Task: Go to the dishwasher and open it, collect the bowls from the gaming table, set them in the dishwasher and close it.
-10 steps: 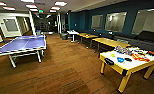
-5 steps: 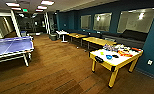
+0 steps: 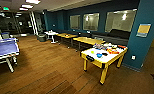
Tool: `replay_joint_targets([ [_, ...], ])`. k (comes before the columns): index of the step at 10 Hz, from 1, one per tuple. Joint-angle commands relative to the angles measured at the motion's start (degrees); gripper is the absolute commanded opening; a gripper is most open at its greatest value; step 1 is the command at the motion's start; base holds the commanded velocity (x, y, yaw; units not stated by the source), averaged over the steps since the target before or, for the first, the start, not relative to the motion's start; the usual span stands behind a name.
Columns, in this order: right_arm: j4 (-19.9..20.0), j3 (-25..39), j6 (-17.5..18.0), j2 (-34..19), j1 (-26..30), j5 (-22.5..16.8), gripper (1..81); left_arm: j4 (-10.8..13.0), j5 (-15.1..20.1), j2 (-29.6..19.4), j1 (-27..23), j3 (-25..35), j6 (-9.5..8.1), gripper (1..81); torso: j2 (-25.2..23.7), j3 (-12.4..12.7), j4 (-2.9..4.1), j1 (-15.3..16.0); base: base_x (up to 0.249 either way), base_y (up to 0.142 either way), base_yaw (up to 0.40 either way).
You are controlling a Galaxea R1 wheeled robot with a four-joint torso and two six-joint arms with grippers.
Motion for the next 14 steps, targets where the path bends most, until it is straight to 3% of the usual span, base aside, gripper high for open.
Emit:
replay_joint_targets([
  [1,-0.64,0.29,-0.15,0.26,2.54,-2.93,81.1,0.76,2.49,-0.14,-2.49,0.20,0.21,81.1,0.00,0.00,0.00,0.00,0.000,0.000,-0.302],
  [14,-0.91,-0.07,-0.15,0.43,2.53,-2.93,81.1,0.67,2.48,-0.23,-2.49,0.20,0.21,81.1,0.00,0.00,0.00,0.00,0.000,0.000,-0.306],
])
